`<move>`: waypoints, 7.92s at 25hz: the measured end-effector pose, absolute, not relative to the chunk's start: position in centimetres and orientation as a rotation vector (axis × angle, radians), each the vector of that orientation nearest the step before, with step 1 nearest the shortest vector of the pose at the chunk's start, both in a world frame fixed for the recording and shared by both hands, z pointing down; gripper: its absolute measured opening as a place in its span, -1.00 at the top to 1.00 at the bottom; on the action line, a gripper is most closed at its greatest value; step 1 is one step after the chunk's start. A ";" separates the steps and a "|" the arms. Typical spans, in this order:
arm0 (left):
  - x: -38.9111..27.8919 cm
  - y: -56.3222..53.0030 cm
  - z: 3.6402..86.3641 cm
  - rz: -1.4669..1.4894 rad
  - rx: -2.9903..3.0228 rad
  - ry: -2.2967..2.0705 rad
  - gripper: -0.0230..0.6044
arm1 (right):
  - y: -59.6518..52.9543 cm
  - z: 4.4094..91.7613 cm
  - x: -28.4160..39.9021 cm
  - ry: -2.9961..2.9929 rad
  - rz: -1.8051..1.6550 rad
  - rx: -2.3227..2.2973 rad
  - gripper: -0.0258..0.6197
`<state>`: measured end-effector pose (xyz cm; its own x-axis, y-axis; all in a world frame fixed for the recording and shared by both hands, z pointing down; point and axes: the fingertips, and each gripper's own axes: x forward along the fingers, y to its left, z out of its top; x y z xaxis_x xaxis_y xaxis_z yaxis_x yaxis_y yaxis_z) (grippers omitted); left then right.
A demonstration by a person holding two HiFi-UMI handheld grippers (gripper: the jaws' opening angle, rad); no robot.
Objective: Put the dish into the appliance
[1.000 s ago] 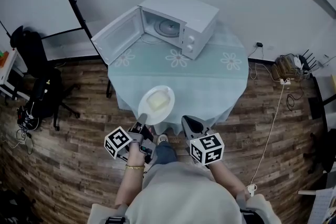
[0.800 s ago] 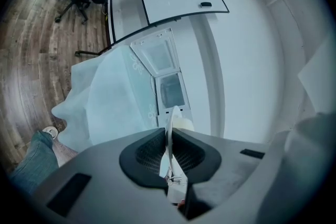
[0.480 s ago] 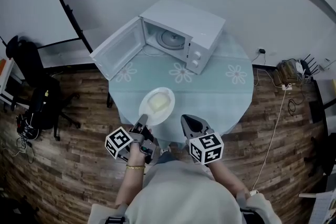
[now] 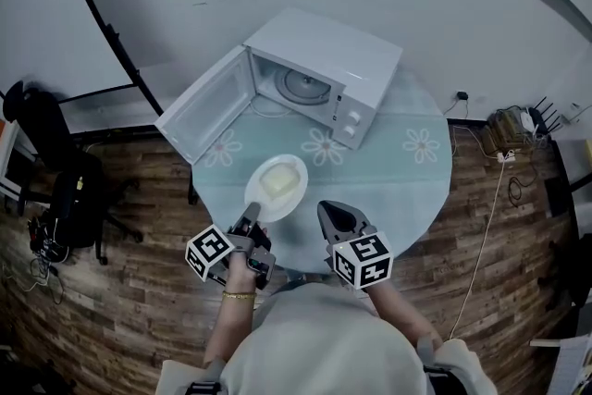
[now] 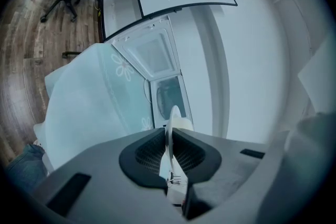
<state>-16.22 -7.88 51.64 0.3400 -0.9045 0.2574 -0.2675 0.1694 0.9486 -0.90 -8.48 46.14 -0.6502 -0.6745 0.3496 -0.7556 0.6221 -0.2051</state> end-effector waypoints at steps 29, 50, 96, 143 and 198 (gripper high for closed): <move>-19.2 -20.4 54.2 -0.593 1.367 -1.128 0.80 | -16.6 47.7 -4.9 -2.545 0.555 1.235 0.91; -18.5 -30.3 57.7 -0.648 1.310 -1.146 0.80 | -22.3 49.3 -3.7 -2.544 0.588 1.169 0.91; -15.7 -43.5 64.4 -0.599 1.284 -1.155 0.79 | -27.7 53.5 -1.8 -2.469 0.697 1.143 0.91; -14.0 -49.6 64.5 -0.613 1.322 -1.174 0.45 | -28.7 54.5 -0.8 -2.448 0.744 1.191 0.91; -11.7 -17.7 53.1 -0.023 1.949 -1.157 0.88 | -16.1 49.6 -0.8 -2.487 0.635 1.332 0.90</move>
<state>-11.72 -17.72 53.05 0.5724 -0.7278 0.3777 -0.7124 -0.2134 0.6686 -0.84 -16.07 49.64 -0.5510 -0.7258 0.4119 -0.8344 0.4871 -0.2579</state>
